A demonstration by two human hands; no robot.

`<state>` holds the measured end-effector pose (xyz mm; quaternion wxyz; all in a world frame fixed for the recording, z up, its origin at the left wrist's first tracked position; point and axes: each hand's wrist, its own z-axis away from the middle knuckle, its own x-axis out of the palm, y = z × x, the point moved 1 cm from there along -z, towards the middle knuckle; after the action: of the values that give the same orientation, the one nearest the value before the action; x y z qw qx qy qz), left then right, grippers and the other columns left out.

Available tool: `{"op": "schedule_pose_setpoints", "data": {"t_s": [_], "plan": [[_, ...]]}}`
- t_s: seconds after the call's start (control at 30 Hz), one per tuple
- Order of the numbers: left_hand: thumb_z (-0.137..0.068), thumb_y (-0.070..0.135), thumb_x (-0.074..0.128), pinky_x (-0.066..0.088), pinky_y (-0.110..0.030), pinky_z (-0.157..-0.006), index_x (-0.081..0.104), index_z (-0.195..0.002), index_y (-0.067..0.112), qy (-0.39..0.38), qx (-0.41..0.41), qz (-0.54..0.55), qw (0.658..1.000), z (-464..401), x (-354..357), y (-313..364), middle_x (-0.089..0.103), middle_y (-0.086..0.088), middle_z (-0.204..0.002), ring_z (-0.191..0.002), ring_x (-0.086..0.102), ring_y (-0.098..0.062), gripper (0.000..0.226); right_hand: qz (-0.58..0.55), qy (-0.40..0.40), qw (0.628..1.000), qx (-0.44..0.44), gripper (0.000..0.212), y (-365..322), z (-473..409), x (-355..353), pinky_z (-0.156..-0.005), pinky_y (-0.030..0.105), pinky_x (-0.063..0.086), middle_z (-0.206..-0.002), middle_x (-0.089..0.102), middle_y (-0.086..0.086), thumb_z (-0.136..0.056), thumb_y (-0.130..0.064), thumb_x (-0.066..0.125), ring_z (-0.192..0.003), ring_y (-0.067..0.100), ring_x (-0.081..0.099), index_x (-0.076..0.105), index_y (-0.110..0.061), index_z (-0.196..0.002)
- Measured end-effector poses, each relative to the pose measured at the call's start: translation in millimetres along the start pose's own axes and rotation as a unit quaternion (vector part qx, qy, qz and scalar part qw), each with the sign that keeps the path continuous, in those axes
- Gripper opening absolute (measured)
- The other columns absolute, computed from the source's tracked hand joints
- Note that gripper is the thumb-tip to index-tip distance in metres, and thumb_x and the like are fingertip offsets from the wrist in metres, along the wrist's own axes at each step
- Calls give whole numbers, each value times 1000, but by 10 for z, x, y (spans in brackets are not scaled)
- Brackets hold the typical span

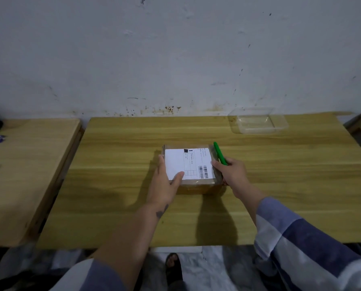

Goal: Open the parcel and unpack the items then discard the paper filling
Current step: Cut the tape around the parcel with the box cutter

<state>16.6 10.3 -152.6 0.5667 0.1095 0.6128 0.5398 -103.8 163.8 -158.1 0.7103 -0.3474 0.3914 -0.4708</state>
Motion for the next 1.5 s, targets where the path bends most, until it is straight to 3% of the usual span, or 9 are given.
{"op": "schedule_pose_setpoints", "data": {"t_s": [0.27, 0.4, 0.47, 0.57, 0.7, 0.9, 1.2, 1.37, 1.5], "plan": [[-94, 46, 48, 33, -36, -107, -7, -152, 19, -16, 6, -89, 996, 55, -5, -78, 15, 0, -160, -142, 29, -24, 84, 51, -19, 999, 6, 52, 7, 179, -118, -45, 26, 39, -89, 57, 8, -90, -18, 58, -51, 14, 45, 40, -17, -139], [-94, 44, 48, 2, -48, -121, -10, -151, 16, -5, 12, -168, 986, -10, -7, -20, -15, -2, -161, -148, -10, -21, 86, 53, -49, 996, 48, 40, -30, 234, -358, -54, 33, 37, -68, 45, 7, -90, -2, 45, -54, 17, 40, 45, -11, -129], [-94, 42, 48, -4, -50, -120, -10, -152, 17, -5, 46, -217, 975, -53, 7, 55, -23, -1, -159, -147, -19, -21, 85, 34, -97, 993, 54, 31, -51, 292, -461, -61, 34, 38, -75, 46, 7, -89, 4, 43, -60, 17, 42, 52, -11, -115], [-93, 49, 46, -7, -53, -118, -5, -152, 18, -37, 106, -291, 950, -190, 50, 123, -26, -3, -158, -145, -26, -21, 84, -18, -151, 987, 54, 42, -70, 380, -566, -66, 30, 48, -99, 57, 4, -96, 1, 40, -73, 17, 53, 46, -16, -133], [-91, 65, 33, -10, -52, -118, -4, -153, 17, -82, 132, -350, 924, -339, 148, 151, -20, -4, -160, -145, -25, -20, 87, 28, -130, 990, 46, 49, -66, 468, -551, -59, 30, 49, -105, 58, 6, -99, -11, 38, -68, 16, 50, 32, -33, -143], [-85, 76, 19, -10, -51, -118, -7, -152, 17, -64, 157, -407, 898, -358, 260, 5, -15, -5, -161, -147, -18, -20, 93, 37, -181, 983, 19, 87, 5, 465, -500, -67, 32, 49, -117, 45, 8, -87, 14, 46, -81, 20, 48, 6, -33, -149], [-83, 77, 20, -9, -49, -119, -5, -153, 19, -51, 159, -401, 901, -381, 279, -13, -12, -3, -161, -148, -15, -18, 94, 162, -49, 983, -72, 57, 62, 388, -359, -65, 20, 36, -128, 53, 5, -97, -8, 39, -66, -2, 34, 24, -31, -147], [-83, 78, 19, -8, -50, -119, -4, -153, 19, -44, 161, -404, 900, -379, 276, -31, -12, -3, -161, -148, -15, -18, 94, 188, -27, 979, -75, 53, 58, 371, -272, -66, 29, 42, -107, 48, -4, -97, -14, 39, -63, 2, 36, 28, -34, -145], [-84, 77, 20, -10, -48, -119, -4, -153, 19, -43, 164, -398, 901, -366, 270, -25, -12, -3, -161, -148, -15, -18, 94, 226, -17, 970, -84, 53, -6, 428, -245, -78, 39, 47, -124, 59, 10, -98, -14, 37, -85, 19, 52, 26, -31, -146]]}}
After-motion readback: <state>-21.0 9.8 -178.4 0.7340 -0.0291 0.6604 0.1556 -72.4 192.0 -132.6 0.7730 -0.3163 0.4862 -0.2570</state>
